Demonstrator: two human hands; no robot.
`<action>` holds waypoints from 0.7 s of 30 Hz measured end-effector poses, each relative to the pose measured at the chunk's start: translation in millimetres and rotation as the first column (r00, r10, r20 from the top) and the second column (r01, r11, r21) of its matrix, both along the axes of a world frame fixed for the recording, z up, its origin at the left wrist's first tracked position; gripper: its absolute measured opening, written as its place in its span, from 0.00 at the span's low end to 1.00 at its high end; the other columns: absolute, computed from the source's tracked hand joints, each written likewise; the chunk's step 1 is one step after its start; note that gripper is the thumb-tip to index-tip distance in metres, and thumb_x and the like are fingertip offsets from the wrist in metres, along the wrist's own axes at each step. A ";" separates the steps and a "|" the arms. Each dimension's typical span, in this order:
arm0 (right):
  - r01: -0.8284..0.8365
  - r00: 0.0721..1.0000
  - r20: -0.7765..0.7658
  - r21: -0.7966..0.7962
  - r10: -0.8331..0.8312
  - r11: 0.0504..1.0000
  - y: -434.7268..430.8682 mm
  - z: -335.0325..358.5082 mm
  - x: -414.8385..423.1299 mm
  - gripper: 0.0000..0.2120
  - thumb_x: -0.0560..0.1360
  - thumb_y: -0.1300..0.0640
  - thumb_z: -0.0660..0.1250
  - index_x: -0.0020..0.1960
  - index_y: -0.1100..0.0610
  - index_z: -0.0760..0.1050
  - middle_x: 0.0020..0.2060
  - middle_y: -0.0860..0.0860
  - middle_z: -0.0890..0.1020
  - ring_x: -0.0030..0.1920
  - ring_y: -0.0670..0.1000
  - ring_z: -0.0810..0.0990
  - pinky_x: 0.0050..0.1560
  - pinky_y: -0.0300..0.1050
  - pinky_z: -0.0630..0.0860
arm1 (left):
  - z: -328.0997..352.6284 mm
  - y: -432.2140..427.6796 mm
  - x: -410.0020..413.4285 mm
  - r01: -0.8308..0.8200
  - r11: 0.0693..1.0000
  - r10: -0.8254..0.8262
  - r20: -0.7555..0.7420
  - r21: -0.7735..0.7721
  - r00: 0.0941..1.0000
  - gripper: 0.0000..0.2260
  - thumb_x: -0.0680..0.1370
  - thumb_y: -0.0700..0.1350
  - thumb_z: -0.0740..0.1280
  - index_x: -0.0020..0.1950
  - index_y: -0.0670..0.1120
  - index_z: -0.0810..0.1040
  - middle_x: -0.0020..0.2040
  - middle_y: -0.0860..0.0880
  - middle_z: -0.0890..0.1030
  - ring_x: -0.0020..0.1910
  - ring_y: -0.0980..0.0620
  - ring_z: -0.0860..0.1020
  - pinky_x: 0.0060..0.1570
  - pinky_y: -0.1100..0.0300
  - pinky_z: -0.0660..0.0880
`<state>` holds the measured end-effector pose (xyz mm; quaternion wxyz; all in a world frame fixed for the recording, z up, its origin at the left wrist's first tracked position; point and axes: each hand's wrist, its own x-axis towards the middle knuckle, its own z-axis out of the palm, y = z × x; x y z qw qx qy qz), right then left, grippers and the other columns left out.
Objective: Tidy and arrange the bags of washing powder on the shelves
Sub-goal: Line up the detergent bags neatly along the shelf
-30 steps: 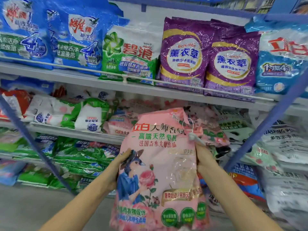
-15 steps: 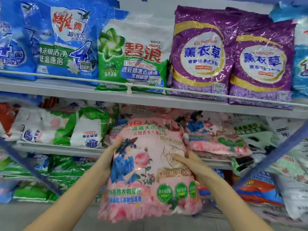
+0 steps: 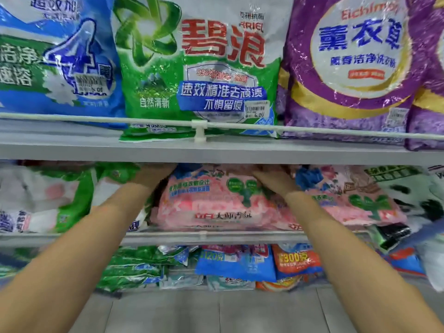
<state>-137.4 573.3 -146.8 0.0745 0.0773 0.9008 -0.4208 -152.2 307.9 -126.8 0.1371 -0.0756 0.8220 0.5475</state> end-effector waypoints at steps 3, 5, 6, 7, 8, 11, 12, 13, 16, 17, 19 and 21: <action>-0.054 0.998 -0.039 0.130 0.059 0.990 -14.2 -20.9 8.4 0.20 0.82 0.51 0.51 0.72 0.57 0.61 0.70 0.59 0.66 0.67 0.58 0.67 0.64 0.47 0.64 | -12.7 13.0 13.4 0.120 0.892 -0.206 -0.155 -0.436 0.966 0.15 0.80 0.58 0.58 0.58 0.50 0.75 0.54 0.49 0.79 0.51 0.49 0.78 0.55 0.56 0.70; 0.091 0.988 -0.140 0.143 -0.071 0.986 -19.8 -20.1 15.5 0.22 0.81 0.46 0.49 0.67 0.58 0.66 0.63 0.62 0.73 0.57 0.56 0.75 0.60 0.51 0.70 | -15.4 15.6 25.9 0.044 0.760 -0.253 -0.234 -0.648 0.939 0.24 0.79 0.63 0.55 0.69 0.51 0.69 0.69 0.44 0.70 0.67 0.41 0.68 0.68 0.49 0.63; 0.106 0.984 -0.158 0.146 -0.083 0.984 -21.8 -18.9 20.7 0.25 0.79 0.41 0.48 0.66 0.57 0.67 0.62 0.60 0.74 0.56 0.55 0.75 0.61 0.53 0.71 | -16.3 14.8 28.7 0.006 0.715 -0.276 -0.274 -0.699 0.921 0.26 0.78 0.65 0.54 0.70 0.53 0.68 0.70 0.44 0.69 0.69 0.41 0.65 0.70 0.46 0.59; 0.075 0.986 -0.158 0.175 -0.048 0.982 -24.6 -19.2 26.0 0.28 0.77 0.37 0.47 0.67 0.55 0.67 0.65 0.58 0.73 0.59 0.55 0.74 0.64 0.54 0.69 | -14.8 13.8 30.6 0.014 0.688 -0.309 -0.276 -0.726 0.910 0.28 0.76 0.68 0.52 0.70 0.54 0.67 0.71 0.45 0.68 0.71 0.42 0.63 0.71 0.45 0.57; 0.026 0.987 -0.162 0.229 0.012 0.973 -28.8 -22.1 32.3 0.29 0.76 0.36 0.47 0.69 0.53 0.65 0.69 0.56 0.69 0.66 0.56 0.70 0.67 0.53 0.66 | -15.2 12.5 31.8 0.059 0.683 -0.342 -0.248 -0.728 0.906 0.31 0.75 0.70 0.51 0.72 0.56 0.64 0.73 0.45 0.65 0.73 0.43 0.60 0.72 0.44 0.55; 0.024 0.948 -0.306 0.348 0.090 0.937 -44.4 -30.2 45.8 0.24 0.79 0.40 0.50 0.72 0.48 0.62 0.73 0.52 0.63 0.72 0.56 0.62 0.66 0.54 0.66 | -25.9 17.1 38.0 0.147 0.699 -0.381 -0.190 -0.700 0.905 0.33 0.75 0.70 0.50 0.77 0.57 0.54 0.78 0.47 0.52 0.77 0.44 0.49 0.75 0.47 0.48; 0.057 0.933 -0.349 0.374 0.084 0.926 -48.4 -28.6 43.3 0.23 0.79 0.41 0.49 0.70 0.49 0.64 0.72 0.53 0.66 0.70 0.57 0.65 0.63 0.54 0.69 | -27.3 19.0 36.2 0.126 0.709 -0.379 -0.224 -0.694 0.898 0.32 0.76 0.69 0.51 0.76 0.56 0.56 0.78 0.46 0.54 0.77 0.44 0.50 0.75 0.47 0.49; 0.085 0.927 -0.368 0.403 0.076 0.911 -51.9 -26.3 36.6 0.24 0.79 0.40 0.47 0.68 0.51 0.67 0.69 0.54 0.69 0.67 0.58 0.69 0.58 0.54 0.73 | -26.5 19.7 31.2 0.110 0.726 -0.380 -0.262 -0.679 0.887 0.31 0.77 0.68 0.52 0.76 0.55 0.59 0.77 0.46 0.57 0.76 0.44 0.53 0.75 0.47 0.52; 0.102 0.931 -0.358 0.441 0.071 0.891 -55.8 -20.0 20.9 0.30 0.76 0.37 0.40 0.65 0.53 0.68 0.64 0.56 0.73 0.60 0.58 0.74 0.50 0.52 0.75 | -23.4 15.4 16.8 0.105 0.771 -0.375 -0.315 -0.627 0.872 0.28 0.78 0.64 0.55 0.74 0.52 0.63 0.75 0.46 0.62 0.74 0.44 0.57 0.72 0.48 0.57; 0.086 0.932 -0.353 0.445 0.087 0.892 -54.2 -21.8 22.3 0.32 0.76 0.35 0.39 0.66 0.53 0.67 0.64 0.57 0.73 0.60 0.59 0.74 0.50 0.53 0.75 | -25.4 12.7 15.7 0.117 0.782 -0.381 -0.322 -0.612 0.867 0.30 0.77 0.66 0.55 0.75 0.53 0.62 0.76 0.47 0.61 0.75 0.45 0.56 0.73 0.48 0.57; 0.013 0.927 -0.342 0.437 0.153 0.899 -45.1 -36.2 34.4 0.31 0.77 0.37 0.42 0.71 0.54 0.63 0.69 0.58 0.68 0.65 0.60 0.71 0.55 0.56 0.75 | -31.2 10.1 17.7 0.141 0.768 -0.418 -0.323 -0.624 0.849 0.35 0.74 0.71 0.52 0.76 0.55 0.57 0.77 0.49 0.56 0.76 0.46 0.53 0.74 0.46 0.53; -0.067 0.927 -0.315 0.391 0.202 0.918 -30.5 -45.9 51.4 0.27 0.80 0.42 0.50 0.75 0.54 0.56 0.74 0.56 0.61 0.71 0.57 0.65 0.65 0.57 0.69 | -34.8 9.9 20.6 0.163 0.731 -0.432 -0.264 -0.663 0.862 0.37 0.73 0.74 0.49 0.77 0.56 0.54 0.78 0.50 0.52 0.77 0.46 0.49 0.75 0.45 0.50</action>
